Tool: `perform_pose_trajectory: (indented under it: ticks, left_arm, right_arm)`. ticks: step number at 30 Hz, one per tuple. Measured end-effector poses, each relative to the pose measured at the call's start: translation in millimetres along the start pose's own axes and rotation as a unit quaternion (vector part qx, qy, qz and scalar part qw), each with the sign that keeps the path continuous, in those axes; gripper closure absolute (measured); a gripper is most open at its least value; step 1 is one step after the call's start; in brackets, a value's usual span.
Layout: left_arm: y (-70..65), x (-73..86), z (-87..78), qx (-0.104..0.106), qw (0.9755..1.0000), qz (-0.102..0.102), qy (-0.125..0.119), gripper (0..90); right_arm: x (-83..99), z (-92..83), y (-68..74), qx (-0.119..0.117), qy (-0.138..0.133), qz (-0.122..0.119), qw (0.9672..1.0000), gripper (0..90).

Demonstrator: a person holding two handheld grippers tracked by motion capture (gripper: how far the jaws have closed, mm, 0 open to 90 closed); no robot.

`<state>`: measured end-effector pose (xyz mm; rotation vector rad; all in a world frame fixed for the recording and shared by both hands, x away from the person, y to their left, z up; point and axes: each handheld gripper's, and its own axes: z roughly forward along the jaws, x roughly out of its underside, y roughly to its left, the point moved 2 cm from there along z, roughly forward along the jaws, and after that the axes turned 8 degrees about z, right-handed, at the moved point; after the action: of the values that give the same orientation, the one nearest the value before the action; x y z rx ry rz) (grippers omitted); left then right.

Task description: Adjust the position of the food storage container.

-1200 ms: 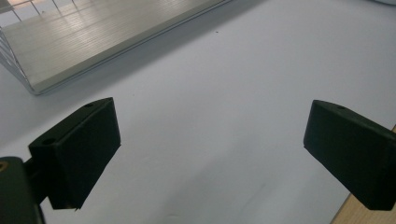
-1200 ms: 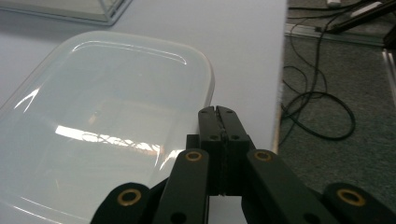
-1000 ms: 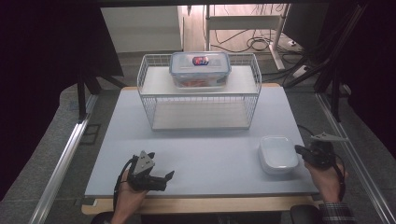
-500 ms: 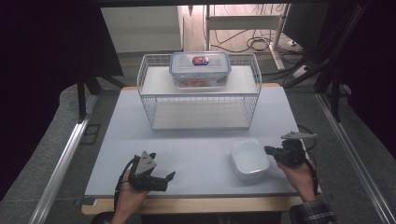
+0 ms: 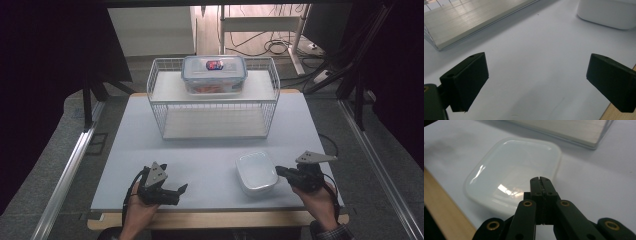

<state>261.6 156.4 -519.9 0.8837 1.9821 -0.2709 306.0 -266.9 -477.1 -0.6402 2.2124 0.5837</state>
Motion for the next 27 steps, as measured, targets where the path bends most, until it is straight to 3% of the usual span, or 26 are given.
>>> perform_pose_trajectory:
  ticks: [6, 10, 13, 18, 27]
  left_arm:
    - [0.4, 0.3, 0.0, 0.000, 1.0000, -0.003, -0.001, 3.5]
    - [-0.1, -0.2, 0.4, 0.000, 1.0000, -0.002, -0.001, 3.5]
    - [0.0, 0.0, 0.6, 0.000, 1.0000, -0.002, 0.000, 3.5]
    - [0.6, 0.0, 1.6, 0.005, 1.0000, -0.005, -0.001, 3.6]
    - [0.0, 0.0, 5.4, 0.009, 0.9999, -0.003, 0.006, 3.6]
  right_arm:
    - [19.8, -11.4, 23.6, -0.029, 0.011, -0.009, 0.9995, 89.0]
    - [35.0, -0.4, 29.7, -0.033, 0.052, -0.015, 0.9980, 88.6]
    - [36.2, 8.0, 23.4, -0.021, 0.065, -0.013, 0.9976, 88.4]
    - [32.4, 11.2, 5.8, -0.015, 0.056, 0.020, 0.9981, 88.4]
    - [11.3, 28.7, -19.6, 0.020, 0.051, 0.029, 0.9981, 88.3]
